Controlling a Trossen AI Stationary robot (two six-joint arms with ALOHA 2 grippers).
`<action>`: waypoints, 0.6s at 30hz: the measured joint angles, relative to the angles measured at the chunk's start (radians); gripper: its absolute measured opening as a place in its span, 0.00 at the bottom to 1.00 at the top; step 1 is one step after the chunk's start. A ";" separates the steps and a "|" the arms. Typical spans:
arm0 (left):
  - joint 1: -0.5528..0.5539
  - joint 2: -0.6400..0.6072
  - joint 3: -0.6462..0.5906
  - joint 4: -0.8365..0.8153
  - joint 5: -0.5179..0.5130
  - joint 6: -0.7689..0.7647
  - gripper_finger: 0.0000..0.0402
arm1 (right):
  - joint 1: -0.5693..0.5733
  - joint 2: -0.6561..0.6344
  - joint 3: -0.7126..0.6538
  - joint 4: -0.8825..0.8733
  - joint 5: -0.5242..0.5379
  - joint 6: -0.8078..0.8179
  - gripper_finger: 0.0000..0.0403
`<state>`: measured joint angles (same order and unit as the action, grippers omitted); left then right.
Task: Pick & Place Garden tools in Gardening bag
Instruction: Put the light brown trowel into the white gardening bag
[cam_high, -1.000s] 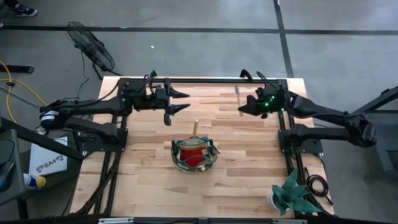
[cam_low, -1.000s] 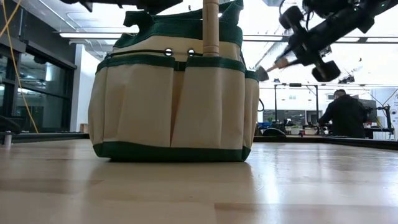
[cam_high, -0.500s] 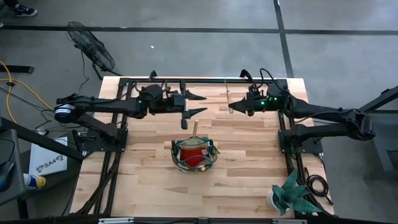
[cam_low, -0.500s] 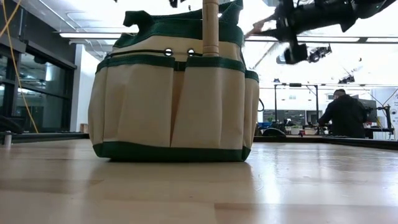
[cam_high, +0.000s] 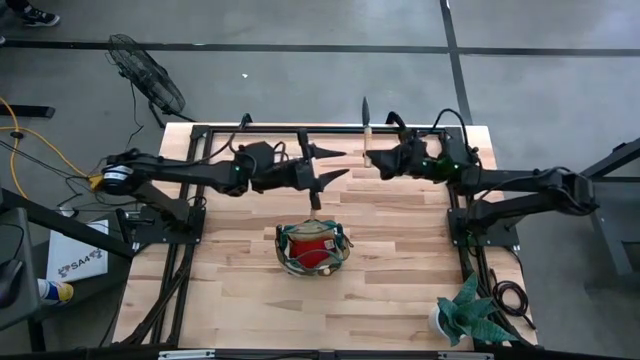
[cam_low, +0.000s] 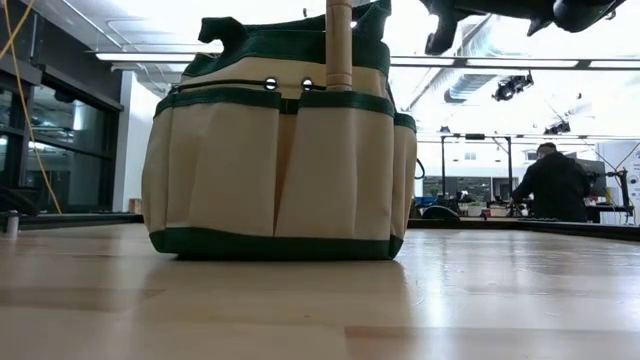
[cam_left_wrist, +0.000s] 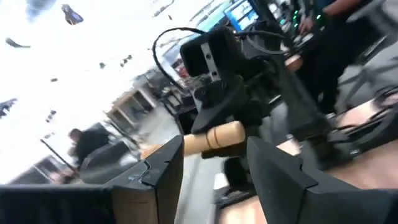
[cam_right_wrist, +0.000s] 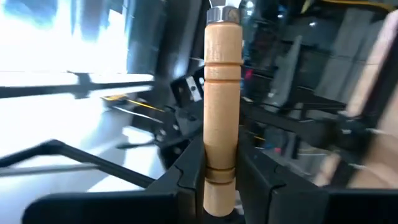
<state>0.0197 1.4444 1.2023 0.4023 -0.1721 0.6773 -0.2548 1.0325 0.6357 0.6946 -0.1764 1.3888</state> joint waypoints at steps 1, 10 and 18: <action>-0.004 0.007 0.008 0.005 -0.016 0.037 0.42 | 0.012 0.009 0.000 0.029 0.015 0.014 0.13; -0.022 0.028 0.019 0.007 -0.175 0.341 0.42 | 0.189 0.096 0.000 0.273 0.206 0.104 0.13; -0.023 0.028 0.019 0.000 -0.154 0.418 0.42 | 0.264 0.192 0.000 0.330 0.348 0.137 0.13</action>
<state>-0.0029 1.4727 1.2213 0.4026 -0.3261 1.0958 0.0093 1.2247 0.6353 1.0242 0.1717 1.5258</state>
